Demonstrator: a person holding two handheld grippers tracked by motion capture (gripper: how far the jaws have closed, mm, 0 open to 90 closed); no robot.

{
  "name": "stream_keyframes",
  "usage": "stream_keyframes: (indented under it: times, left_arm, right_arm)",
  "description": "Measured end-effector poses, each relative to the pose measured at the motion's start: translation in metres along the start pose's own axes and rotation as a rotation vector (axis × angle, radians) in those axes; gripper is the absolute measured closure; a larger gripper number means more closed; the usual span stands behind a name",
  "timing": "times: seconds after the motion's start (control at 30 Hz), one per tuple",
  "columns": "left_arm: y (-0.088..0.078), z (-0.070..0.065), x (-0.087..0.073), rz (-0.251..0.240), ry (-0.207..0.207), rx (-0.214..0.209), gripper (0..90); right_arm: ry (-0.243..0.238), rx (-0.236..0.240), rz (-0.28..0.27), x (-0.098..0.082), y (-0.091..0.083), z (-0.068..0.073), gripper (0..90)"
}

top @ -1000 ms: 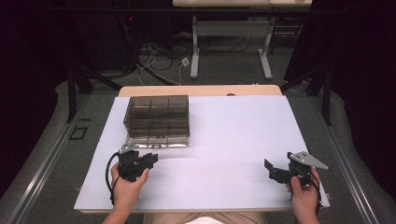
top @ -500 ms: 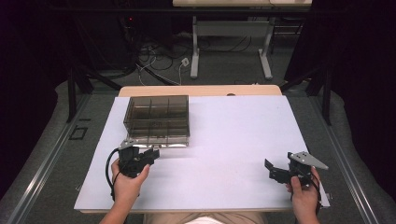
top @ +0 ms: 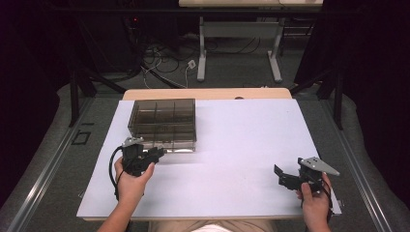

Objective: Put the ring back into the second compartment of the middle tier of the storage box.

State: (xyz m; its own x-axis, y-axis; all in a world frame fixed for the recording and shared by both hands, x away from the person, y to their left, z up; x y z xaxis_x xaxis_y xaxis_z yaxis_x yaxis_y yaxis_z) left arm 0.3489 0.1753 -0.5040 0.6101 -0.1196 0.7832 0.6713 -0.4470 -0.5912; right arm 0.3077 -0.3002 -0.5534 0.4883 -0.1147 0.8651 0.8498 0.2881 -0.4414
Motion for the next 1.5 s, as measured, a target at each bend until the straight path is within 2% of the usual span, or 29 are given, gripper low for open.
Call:
stream_keyframes:
  times: [0.23,0.37,0.47,0.5,0.7,1.07,1.5]
  left_arm:
    - [0.003,0.007,0.006,-0.021,-0.021,0.013,69.3]
    - [0.006,0.011,0.01,-0.024,-0.031,0.019,69.3]
    - [0.008,0.013,0.013,-0.016,-0.024,0.019,69.3]
    - [0.01,0.013,0.014,-0.026,-0.036,0.025,69.3]
    - [0.016,0.014,0.019,-0.023,-0.039,0.026,69.3]
    - [0.027,0.015,0.021,-0.014,-0.042,0.028,69.3]
    - [0.038,0.019,0.018,-0.013,-0.075,0.018,69.3]
  right_arm:
    - [-0.021,0.0,0.0,0.0,0.001,-0.001,4.1]
    - [-0.008,-0.005,0.009,-0.001,0.0,-0.001,4.1]
    - [-0.01,-0.005,0.01,-0.001,0.0,0.0,4.1]
    - [-0.016,-0.005,0.006,0.0,0.001,-0.001,4.1]
    - [-0.012,-0.003,0.01,-0.001,0.001,-0.001,4.2]
    - [-0.013,-0.002,0.01,-0.001,0.001,0.0,4.2]
    - [-0.013,-0.006,0.015,-0.001,0.002,0.0,4.3]
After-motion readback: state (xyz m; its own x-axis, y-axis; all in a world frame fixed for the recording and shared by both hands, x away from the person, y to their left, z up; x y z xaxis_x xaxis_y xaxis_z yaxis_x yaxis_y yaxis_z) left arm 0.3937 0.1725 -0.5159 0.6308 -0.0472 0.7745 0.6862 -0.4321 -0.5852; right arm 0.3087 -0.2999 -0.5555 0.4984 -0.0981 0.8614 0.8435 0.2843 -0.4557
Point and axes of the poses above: each handheld gripper's, and its own axes: y roughly forward along the jaws, x roughly out of its top, z roughly to its left, the point moved 3 cm from there along y, roughly forward along the jaws, and after that the axes turned 9 degrees about y, right-handed, at the moved point
